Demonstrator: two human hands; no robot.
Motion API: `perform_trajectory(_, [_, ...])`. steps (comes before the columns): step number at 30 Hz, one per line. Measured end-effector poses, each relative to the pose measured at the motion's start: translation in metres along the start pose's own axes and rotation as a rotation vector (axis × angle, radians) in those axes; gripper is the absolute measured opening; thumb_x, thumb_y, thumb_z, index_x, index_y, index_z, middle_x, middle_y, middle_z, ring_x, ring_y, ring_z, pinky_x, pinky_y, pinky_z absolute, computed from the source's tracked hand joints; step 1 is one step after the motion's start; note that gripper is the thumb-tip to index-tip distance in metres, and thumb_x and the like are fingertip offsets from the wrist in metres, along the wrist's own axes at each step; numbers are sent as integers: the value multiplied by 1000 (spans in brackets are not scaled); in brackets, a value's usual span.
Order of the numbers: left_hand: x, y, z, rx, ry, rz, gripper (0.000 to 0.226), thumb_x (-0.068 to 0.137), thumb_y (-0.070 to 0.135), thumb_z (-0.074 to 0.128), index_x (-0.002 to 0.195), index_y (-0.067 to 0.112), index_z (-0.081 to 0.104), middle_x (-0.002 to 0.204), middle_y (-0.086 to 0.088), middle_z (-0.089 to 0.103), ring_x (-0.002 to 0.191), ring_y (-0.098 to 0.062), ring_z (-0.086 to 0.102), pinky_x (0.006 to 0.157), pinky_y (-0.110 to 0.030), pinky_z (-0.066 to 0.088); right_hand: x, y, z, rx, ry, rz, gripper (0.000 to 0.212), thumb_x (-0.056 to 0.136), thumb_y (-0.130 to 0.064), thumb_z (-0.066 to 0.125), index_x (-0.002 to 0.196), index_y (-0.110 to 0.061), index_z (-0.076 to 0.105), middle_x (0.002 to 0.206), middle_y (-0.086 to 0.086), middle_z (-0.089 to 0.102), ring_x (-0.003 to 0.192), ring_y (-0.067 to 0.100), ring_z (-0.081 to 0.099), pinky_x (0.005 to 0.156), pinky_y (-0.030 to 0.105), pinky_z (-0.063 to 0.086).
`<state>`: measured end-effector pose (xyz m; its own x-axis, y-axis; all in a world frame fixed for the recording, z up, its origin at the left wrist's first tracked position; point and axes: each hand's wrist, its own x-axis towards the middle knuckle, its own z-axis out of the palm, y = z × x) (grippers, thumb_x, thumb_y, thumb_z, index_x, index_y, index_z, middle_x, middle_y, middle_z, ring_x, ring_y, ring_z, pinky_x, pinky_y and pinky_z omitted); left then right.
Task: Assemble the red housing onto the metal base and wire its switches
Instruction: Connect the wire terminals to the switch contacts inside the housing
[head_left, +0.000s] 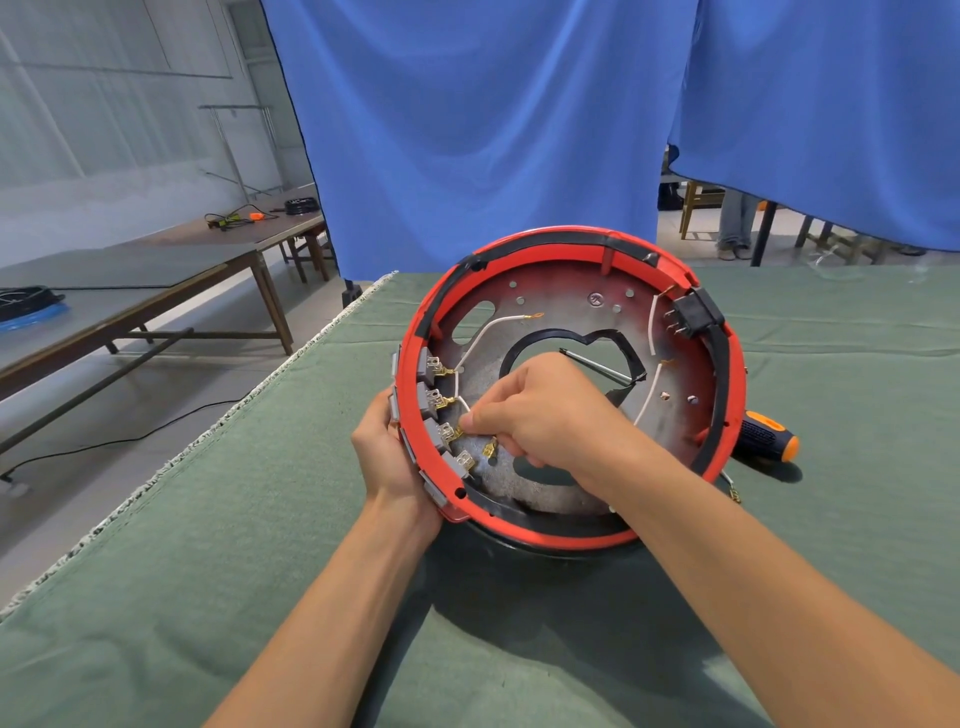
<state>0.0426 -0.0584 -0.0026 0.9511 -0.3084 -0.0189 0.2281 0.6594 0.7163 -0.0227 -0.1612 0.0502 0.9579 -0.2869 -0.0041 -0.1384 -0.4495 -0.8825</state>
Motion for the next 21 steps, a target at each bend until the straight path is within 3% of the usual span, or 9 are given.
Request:
perform_trajectory(5, [-3,1,1,15,27,13,52,93,25,36,41,25,44,40,8,36,32,-6,33,35,-14,28,-1,0,-4,-4,-61,-12,16,81,-18,72,70,-7,71,32,-7,44,27,5,34,38,15,31])
perform_trajectory(10, [-5,1,2,-19,-91,-30,27,90,32,40,74,18,57,62,-1,55,51,-17,55,49,-24,46,-2,-3,-10,-55,-129,-7,16,81,-20,72,71,-7,70,33,-6,44,28,10,32,36,12,27])
perform_trajectory(12, [-6,2,4,-4,-142,-42,21,81,38,48,82,20,58,76,-2,56,63,-19,57,54,-27,46,-2,-4,-13,-81,-146,-7,17,82,-21,72,73,-7,70,34,-6,45,28,9,33,34,11,27])
perform_trajectory(15, [-8,2,6,-44,-189,-46,31,71,39,50,82,19,71,82,-2,67,65,-19,66,55,-30,54,-3,-5,-14,-126,-160,-14,19,84,-23,70,74,-7,70,34,-6,45,26,8,34,32,9,26])
perform_trajectory(18, [-9,1,6,-67,-210,-46,42,88,36,42,80,18,79,85,-3,74,68,-19,72,52,-31,57,-4,-5,-15,-144,-176,-12,18,85,-24,69,74,-10,70,33,-7,46,26,7,34,32,8,26])
perform_trajectory(21, [-7,1,4,-57,-183,-52,45,99,37,33,97,17,73,88,-3,75,72,-20,72,52,-32,57,-4,-6,-18,-117,-195,2,15,85,-22,69,74,-11,70,34,-7,46,26,7,34,34,9,28])
